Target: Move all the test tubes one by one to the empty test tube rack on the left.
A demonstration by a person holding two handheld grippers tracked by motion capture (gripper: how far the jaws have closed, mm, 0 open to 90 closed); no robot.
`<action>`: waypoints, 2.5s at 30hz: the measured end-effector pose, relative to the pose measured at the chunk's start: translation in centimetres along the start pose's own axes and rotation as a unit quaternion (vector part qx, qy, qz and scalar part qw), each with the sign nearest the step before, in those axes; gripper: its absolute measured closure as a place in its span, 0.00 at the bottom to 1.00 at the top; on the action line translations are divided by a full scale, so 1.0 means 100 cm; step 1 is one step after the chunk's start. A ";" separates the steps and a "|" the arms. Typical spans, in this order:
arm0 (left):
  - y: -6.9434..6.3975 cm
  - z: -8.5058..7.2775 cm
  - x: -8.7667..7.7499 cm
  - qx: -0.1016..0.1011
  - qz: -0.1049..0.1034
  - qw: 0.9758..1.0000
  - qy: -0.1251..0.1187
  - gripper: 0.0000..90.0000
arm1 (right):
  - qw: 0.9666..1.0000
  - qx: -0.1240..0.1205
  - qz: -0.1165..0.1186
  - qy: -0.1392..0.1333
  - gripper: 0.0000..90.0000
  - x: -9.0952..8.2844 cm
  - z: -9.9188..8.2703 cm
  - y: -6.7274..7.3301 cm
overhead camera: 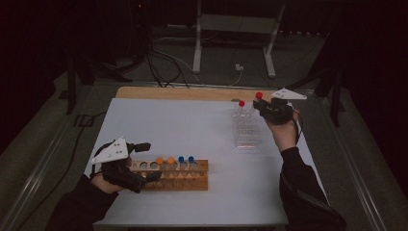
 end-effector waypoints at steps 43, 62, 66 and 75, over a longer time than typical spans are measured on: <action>-0.026 0.007 0.012 0.022 -0.026 0.999 0.016 0.03 | 0.964 -0.104 0.234 0.077 0.84 -0.091 -0.086 0.174; -0.063 0.007 0.041 0.042 -0.081 0.996 0.015 0.25 | 0.932 -0.158 0.316 0.087 0.84 -0.087 -0.089 0.242; -0.067 0.006 0.046 0.042 -0.085 0.995 0.013 0.40 | 0.929 -0.163 0.321 0.088 0.84 -0.088 -0.090 0.247; -0.068 0.003 0.052 0.043 -0.102 0.994 0.010 0.62 | 0.926 -0.167 0.327 0.088 0.84 -0.088 -0.090 0.252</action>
Point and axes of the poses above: each handheld gripper's, and its own axes: x roughly forward along the jaws, z roughly out of its top, y roughly to its left, the point moved 5 cm from there along x, roughly forward along the jaws, and after that the axes turned 2 degrees about x, right-handed, at the moved point
